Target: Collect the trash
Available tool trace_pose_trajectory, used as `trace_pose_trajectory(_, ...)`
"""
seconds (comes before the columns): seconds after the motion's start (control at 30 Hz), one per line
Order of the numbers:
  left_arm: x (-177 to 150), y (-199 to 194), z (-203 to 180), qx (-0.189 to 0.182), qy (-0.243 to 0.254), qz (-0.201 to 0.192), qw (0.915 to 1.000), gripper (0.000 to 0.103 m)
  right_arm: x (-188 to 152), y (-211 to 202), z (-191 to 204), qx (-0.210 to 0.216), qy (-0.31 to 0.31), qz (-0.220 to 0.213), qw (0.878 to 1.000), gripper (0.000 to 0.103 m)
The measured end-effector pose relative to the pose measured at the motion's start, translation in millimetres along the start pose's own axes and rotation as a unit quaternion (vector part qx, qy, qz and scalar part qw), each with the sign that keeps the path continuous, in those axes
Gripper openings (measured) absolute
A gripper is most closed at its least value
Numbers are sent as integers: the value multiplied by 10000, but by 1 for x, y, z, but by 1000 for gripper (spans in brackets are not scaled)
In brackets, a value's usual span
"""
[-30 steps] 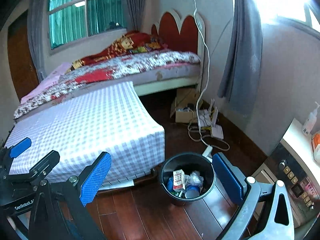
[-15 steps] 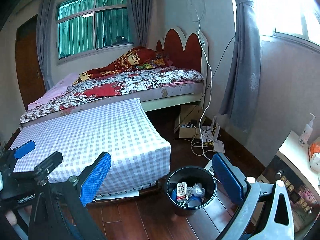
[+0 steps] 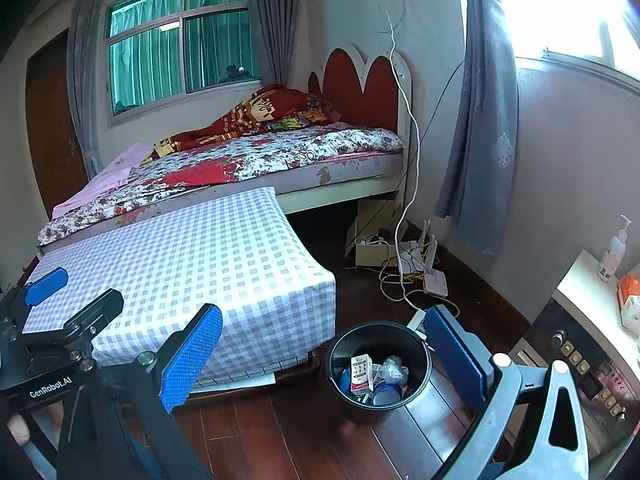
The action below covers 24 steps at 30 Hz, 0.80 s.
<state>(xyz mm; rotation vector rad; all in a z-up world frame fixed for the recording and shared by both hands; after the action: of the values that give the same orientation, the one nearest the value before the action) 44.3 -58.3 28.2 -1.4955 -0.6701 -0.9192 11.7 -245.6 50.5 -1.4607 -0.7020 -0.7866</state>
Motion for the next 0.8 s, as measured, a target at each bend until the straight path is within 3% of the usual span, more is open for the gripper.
trace_pose_trajectory(0.8,-4,-1,5,41,-4,-4,10000,102,-1,0,2,50,-16,16,10000,102)
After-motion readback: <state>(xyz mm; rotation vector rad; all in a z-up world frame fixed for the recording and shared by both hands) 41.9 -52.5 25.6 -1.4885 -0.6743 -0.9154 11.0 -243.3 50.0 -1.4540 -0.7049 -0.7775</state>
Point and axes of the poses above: each gripper's, at about its wrist camera, not at the fingertips, and y roughly the way its jaws point, z to its left, x to its top, the point moved 8 cm from there along y, roughly the way its jaws point, and after that the axes turned 3 degrees about z, right-handed, at the moved point
